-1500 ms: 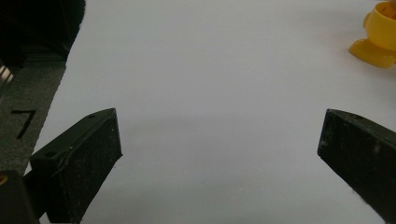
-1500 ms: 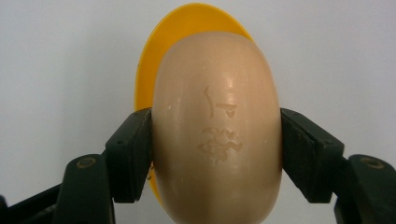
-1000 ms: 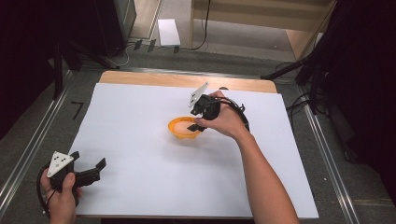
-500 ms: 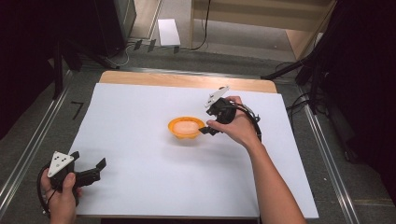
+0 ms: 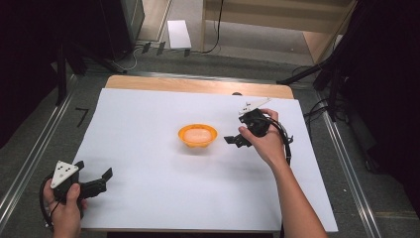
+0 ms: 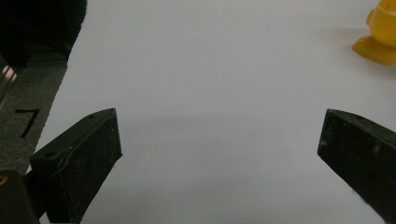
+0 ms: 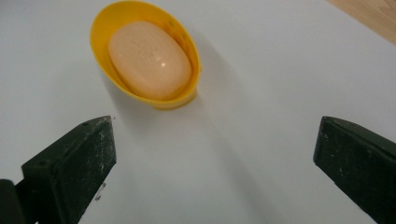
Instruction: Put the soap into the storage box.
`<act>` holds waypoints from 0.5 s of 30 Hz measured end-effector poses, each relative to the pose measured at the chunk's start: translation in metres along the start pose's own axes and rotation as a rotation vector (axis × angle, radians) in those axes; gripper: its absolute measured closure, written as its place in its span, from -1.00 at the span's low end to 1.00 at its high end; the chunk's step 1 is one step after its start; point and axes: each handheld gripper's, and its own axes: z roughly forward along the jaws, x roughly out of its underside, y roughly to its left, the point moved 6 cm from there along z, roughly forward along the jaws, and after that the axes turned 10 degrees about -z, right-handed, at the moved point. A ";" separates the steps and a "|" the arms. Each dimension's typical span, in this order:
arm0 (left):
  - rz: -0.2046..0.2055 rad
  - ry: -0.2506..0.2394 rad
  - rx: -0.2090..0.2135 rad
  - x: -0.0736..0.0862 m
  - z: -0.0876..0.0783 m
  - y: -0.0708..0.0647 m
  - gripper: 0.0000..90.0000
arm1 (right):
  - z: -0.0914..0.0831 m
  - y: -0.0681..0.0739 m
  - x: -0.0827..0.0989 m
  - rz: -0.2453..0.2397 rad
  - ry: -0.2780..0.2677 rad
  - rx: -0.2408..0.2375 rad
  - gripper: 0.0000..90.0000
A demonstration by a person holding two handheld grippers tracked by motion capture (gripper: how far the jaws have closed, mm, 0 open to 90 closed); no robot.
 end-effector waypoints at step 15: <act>-0.010 0.003 -0.002 0.000 0.000 0.001 -1.00 | -0.013 0.005 0.055 0.119 -0.040 0.067 -1.00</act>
